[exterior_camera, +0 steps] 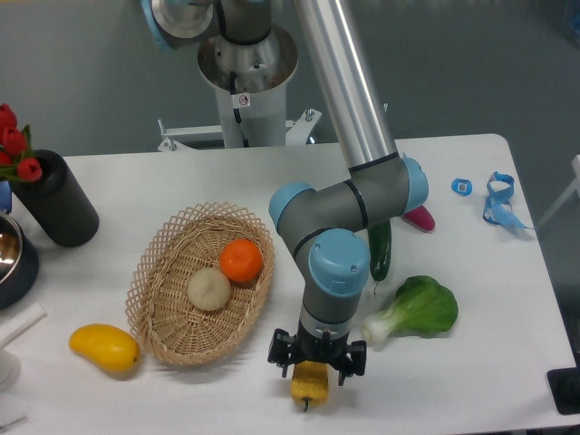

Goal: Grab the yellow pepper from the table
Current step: 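Lower the gripper around the yellow bell pepper and close it, then lift the held pepper and carry it up beside the cucumber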

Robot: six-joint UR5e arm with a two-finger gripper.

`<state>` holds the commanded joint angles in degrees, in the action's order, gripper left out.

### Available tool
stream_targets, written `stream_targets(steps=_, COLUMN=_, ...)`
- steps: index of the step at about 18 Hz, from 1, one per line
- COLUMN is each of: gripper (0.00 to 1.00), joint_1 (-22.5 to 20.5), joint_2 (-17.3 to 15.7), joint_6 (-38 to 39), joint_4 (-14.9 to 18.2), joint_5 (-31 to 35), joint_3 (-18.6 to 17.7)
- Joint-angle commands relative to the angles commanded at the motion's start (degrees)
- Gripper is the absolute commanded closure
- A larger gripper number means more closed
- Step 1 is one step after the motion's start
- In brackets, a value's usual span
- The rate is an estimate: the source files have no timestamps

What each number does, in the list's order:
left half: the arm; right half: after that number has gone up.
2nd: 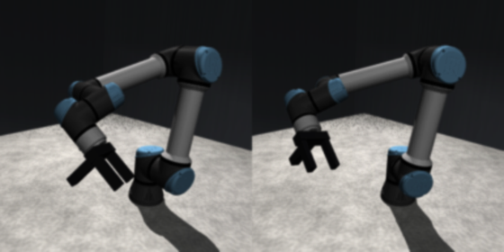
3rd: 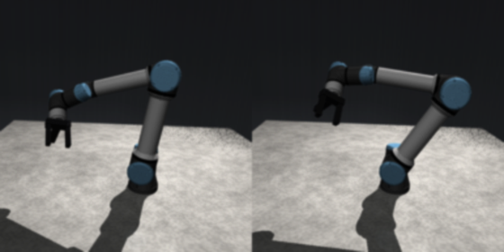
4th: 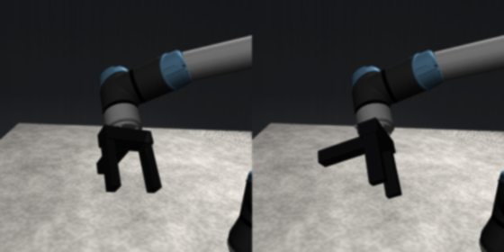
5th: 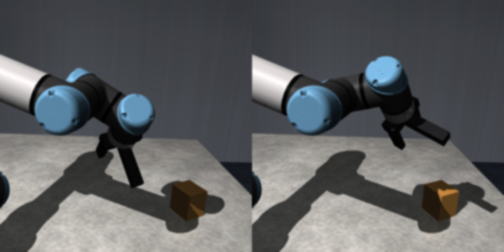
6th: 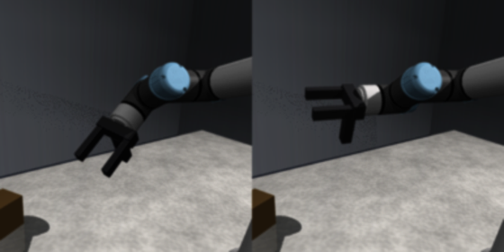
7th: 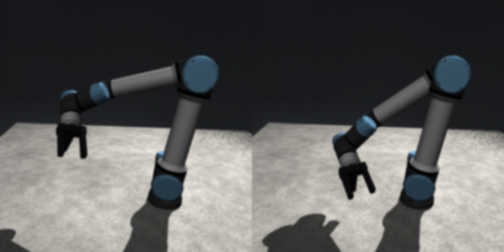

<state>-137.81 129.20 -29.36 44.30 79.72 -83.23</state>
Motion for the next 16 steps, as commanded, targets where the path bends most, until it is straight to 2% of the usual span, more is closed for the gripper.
stream_targets(steps=3, gripper=0.08, joint_1=0.09, joint_2=0.18, joint_6=0.00, joint_4=0.00, joint_5=0.00, joint_3=0.00)
stream_targets(steps=6, gripper=0.21, joint_1=0.09, joint_2=0.09, joint_6=0.00, joint_4=0.00, joint_5=0.00, joint_3=-0.09)
stream_targets(steps=9, gripper=0.25, joint_1=0.09, joint_2=0.00, joint_6=0.00, joint_4=-0.09, joint_5=0.00, joint_3=-0.18)
stream_targets(steps=10, gripper=0.31, joint_1=0.17, joint_2=-0.09, joint_6=0.00, joint_4=-0.09, joint_5=0.00, joint_3=-0.26)
stream_targets(steps=13, gripper=0.34, joint_1=0.18, joint_2=-0.26, joint_6=-0.09, joint_4=-0.09, joint_5=0.00, joint_3=0.00)
stream_targets(steps=16, gripper=0.41, joint_1=0.18, joint_2=-0.26, joint_6=-0.52, joint_4=-0.09, joint_5=0.00, joint_3=0.09)
